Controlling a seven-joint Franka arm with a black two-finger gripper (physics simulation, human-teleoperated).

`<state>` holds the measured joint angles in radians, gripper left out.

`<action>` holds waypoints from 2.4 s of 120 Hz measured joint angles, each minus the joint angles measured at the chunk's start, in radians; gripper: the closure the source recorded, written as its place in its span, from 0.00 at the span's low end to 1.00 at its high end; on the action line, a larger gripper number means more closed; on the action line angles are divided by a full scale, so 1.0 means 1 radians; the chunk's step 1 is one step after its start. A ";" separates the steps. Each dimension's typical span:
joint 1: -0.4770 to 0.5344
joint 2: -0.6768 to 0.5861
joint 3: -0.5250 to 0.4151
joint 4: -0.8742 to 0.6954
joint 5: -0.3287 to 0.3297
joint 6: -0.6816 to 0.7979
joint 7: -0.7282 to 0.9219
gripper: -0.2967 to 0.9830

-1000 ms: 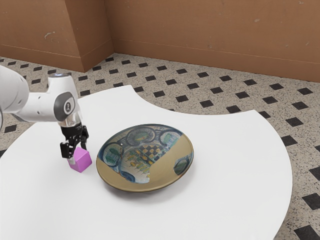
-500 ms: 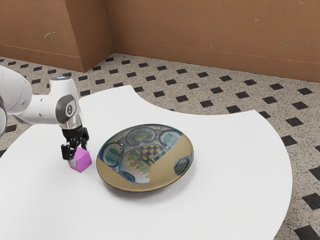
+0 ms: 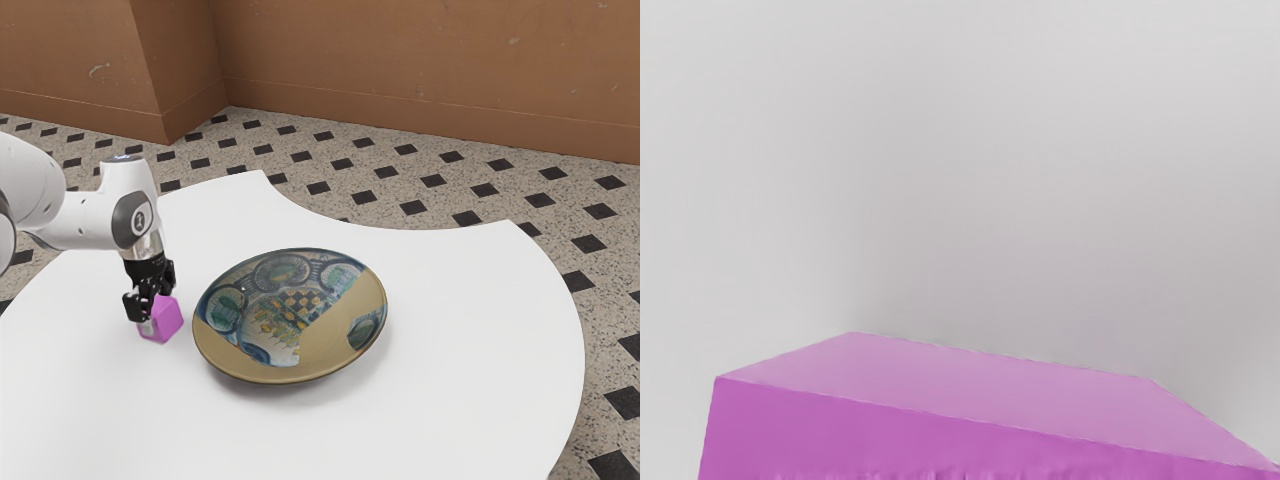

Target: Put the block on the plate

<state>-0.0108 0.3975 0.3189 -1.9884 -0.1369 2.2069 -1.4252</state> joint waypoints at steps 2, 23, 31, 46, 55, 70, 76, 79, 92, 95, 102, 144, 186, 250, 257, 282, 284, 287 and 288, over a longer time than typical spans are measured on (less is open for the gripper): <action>0.000 -0.001 0.000 0.000 0.000 -0.001 0.000 0.39; 0.000 -0.017 0.008 0.001 0.002 -0.014 0.000 0.42; 0.000 -0.028 0.013 0.002 0.002 -0.022 0.000 0.42; -0.001 -0.074 0.019 0.004 0.002 -0.045 0.001 0.43; -0.002 -0.105 0.020 0.006 0.002 -0.063 0.001 0.43; -0.002 -0.160 0.020 0.018 0.003 -0.096 0.001 0.43; -0.002 -0.184 0.020 0.022 0.003 -0.111 0.000 0.43; -0.002 -0.195 0.021 0.024 0.003 -0.117 0.000 0.43; -0.002 -0.236 0.021 0.045 0.004 -0.148 0.000 0.42; -0.001 -0.242 0.020 0.051 0.004 -0.155 -0.001 0.42; 0.000 -0.250 0.014 0.067 0.004 -0.172 -0.001 0.43; -0.042 -0.253 -0.161 0.179 -0.002 -0.259 -0.004 0.43; -0.050 -0.192 -0.273 0.189 -0.032 -0.276 -0.005 0.42; -0.057 -0.069 -0.276 0.178 -0.053 -0.234 -0.006 0.39; -0.058 -0.069 -0.276 0.178 -0.054 -0.232 -0.007 0.36; -0.058 -0.082 -0.276 0.179 -0.052 -0.241 -0.026 0.28; -0.058 -0.085 -0.277 0.179 -0.052 -0.245 -0.030 0.28; -0.058 -0.088 -0.278 0.180 -0.052 -0.250 -0.035 0.27; -0.058 -0.089 -0.279 0.180 -0.052 -0.252 -0.037 0.27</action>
<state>-0.0689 0.3086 0.0400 -1.8089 -0.1890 1.9551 -1.4622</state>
